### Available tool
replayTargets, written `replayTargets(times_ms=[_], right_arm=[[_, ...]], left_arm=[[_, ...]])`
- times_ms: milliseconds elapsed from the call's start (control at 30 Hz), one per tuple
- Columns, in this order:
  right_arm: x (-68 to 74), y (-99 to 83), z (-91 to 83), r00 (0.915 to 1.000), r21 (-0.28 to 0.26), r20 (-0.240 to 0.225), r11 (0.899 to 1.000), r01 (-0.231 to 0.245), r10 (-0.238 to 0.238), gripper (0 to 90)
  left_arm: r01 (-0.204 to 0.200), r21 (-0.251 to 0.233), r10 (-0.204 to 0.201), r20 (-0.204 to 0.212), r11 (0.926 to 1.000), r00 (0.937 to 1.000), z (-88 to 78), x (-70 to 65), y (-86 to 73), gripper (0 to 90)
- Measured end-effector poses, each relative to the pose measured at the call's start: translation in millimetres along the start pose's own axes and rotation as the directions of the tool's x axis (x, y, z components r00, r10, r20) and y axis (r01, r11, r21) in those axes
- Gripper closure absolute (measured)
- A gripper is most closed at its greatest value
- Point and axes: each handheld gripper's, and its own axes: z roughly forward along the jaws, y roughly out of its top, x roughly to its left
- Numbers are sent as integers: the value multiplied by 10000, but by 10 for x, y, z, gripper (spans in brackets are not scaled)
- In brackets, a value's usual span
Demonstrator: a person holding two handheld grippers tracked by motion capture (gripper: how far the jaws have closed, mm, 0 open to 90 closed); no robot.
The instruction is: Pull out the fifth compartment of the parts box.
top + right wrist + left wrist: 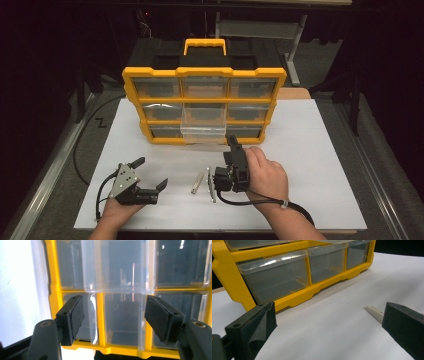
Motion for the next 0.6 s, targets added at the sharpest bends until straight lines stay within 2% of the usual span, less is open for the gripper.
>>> replayTargets(times_ms=[100,133,167,200,267,300,367,433,600], right_arm=[[55,-44,17,9998,-13,-106,9999,165,-165,296],[94,-64,23,9997,82,-237,10000,0,2,289],[129,-86,33,9994,122,-336,9999,34,-29,281],[138,-97,39,9991,114,-364,9997,232,-228,274],[217,-137,56,9984,207,-561,9997,132,-120,263],[255,-151,58,9981,256,-607,9997,-68,83,261],[320,-189,76,9967,233,-809,9996,135,-116,257],[385,-213,88,9955,356,-951,9994,-2,35,253],[567,-276,143,9923,416,-1239,9991,57,-5,242]], left_arm=[[11,-23,-11,-29,10000,10000,-6,1,1,2],[15,-37,-15,-37,10000,10000,-8,2,2,2],[13,-41,-13,-50,10000,10000,-9,3,2,2],[13,-38,-13,-63,10000,10000,-9,6,2,2],[4,-28,-4,-70,10000,10000,-9,8,1,2],[4,-22,-4,-74,10000,10000,-7,8,-1,2],[-3,-15,3,-100,10000,9999,-4,8,-4,2],[9,-22,-9,-104,10000,9999,-1,8,-4,2],[3,31,-2,-122,10000,9999,-2,17,-4,2]])
